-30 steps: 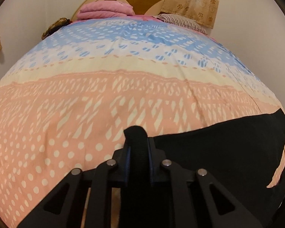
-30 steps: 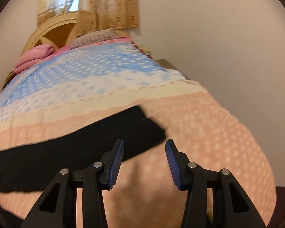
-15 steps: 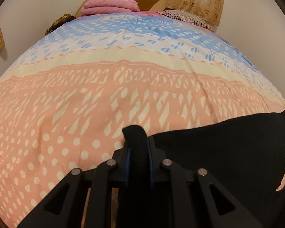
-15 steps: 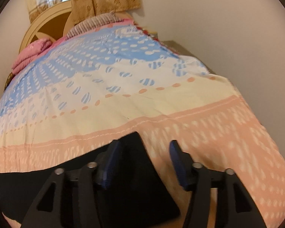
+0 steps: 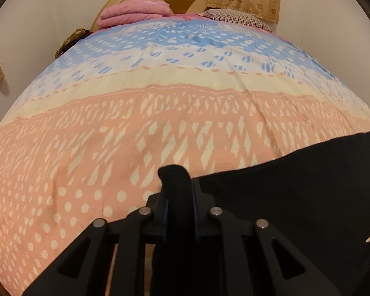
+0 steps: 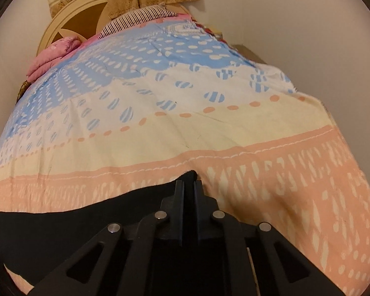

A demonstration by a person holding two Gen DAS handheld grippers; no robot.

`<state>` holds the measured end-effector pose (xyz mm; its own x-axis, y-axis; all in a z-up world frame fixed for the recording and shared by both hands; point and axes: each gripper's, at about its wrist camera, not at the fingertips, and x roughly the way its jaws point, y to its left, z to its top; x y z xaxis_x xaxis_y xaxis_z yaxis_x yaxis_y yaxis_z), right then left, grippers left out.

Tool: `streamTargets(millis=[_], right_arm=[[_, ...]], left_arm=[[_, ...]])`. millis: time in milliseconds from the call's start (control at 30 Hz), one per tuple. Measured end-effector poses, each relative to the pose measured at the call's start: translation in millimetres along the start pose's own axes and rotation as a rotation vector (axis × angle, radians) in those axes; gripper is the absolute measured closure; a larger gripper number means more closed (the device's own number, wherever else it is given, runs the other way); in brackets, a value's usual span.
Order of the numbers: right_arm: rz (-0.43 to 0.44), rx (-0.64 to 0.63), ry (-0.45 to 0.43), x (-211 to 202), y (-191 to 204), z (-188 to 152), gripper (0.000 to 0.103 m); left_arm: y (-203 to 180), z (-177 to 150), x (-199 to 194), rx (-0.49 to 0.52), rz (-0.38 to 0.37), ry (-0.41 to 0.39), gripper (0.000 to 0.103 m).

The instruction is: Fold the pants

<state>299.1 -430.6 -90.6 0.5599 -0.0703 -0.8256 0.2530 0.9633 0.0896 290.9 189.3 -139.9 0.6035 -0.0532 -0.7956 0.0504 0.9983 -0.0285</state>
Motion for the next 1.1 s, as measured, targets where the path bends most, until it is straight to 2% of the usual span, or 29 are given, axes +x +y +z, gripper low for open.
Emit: streamTargets(millis=[167,700,900,1100], right_arm=[[-0.001,-0.023,-0.066,-26,8,1,0.097],[-0.026,-0.032,-0.12,-65,6,-18,0.099],[-0.004,-0.023,-0.167,-86,2,-24,0.099],[0.037,-0.022,-0.25,-118,0,-36,0.099]], left_arm=[[9,-1,-14,-0.028,-0.027,-0.039,0.087],[14,0,-34,-0.046,-0.071,-0.095,0.087],[16,-1,-47,-0.062,-0.101,-0.131,0.087],[22,-3,-61,-0.086,-0.139,-0.174,0.087]])
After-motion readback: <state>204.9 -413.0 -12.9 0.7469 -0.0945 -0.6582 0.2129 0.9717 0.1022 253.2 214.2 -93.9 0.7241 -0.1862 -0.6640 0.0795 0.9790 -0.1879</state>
